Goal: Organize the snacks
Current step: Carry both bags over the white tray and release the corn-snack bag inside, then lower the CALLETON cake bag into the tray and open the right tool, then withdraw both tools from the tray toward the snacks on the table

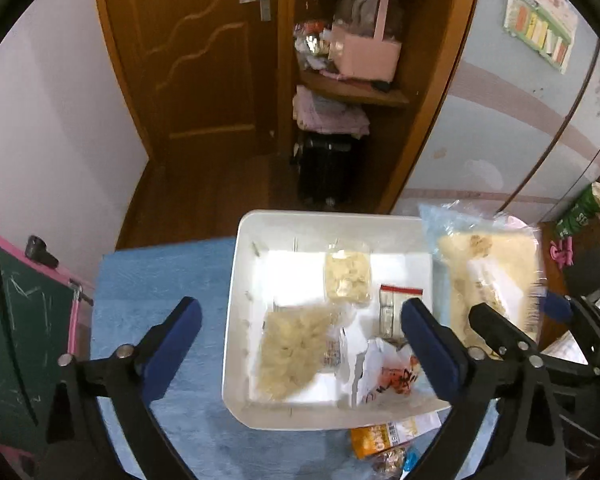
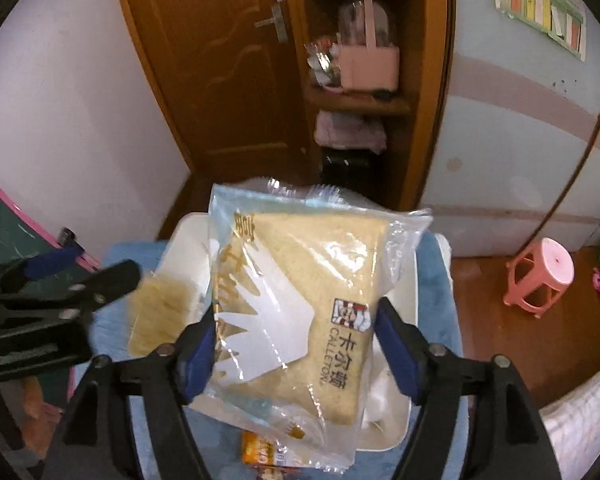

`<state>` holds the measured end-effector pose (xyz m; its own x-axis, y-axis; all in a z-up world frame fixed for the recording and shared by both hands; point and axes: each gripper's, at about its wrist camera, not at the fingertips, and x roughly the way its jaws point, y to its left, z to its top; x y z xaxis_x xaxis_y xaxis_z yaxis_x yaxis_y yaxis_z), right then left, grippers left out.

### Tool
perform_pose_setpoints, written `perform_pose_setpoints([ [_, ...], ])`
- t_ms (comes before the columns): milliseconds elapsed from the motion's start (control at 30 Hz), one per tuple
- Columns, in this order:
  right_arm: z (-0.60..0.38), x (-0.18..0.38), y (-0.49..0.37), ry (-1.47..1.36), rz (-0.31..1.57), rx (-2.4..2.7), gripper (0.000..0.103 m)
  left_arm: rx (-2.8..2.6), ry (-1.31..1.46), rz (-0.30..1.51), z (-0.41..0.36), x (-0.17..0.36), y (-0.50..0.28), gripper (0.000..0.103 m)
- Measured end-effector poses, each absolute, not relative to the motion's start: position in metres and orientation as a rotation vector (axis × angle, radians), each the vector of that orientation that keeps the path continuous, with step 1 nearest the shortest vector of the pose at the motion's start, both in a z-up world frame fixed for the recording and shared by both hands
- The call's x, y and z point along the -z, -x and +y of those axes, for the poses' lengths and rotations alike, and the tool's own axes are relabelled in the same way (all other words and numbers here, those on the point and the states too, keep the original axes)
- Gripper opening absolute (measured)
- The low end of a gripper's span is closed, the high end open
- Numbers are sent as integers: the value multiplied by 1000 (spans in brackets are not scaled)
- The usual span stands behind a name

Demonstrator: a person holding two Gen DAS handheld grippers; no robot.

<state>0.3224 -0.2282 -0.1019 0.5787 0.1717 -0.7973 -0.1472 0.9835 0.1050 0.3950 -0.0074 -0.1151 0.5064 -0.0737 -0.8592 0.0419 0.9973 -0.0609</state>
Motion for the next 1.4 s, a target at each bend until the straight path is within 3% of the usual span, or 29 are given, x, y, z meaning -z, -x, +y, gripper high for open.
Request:
perform_pose_setpoints([
  [133, -226, 96, -315, 4, 859, -166, 101, 48, 92, 1054, 1, 121, -395, 102],
  [800, -212, 75, -256, -47, 832, -191, 101, 29, 36, 968, 25, 93, -319, 102],
  [1200, -216, 55, -174, -75, 815, -160, 101, 70, 30, 893, 45, 66, -229, 102],
  [1400, -226, 51, -126, -23, 762, -94, 101, 115, 45, 862, 53, 77, -176, 102],
])
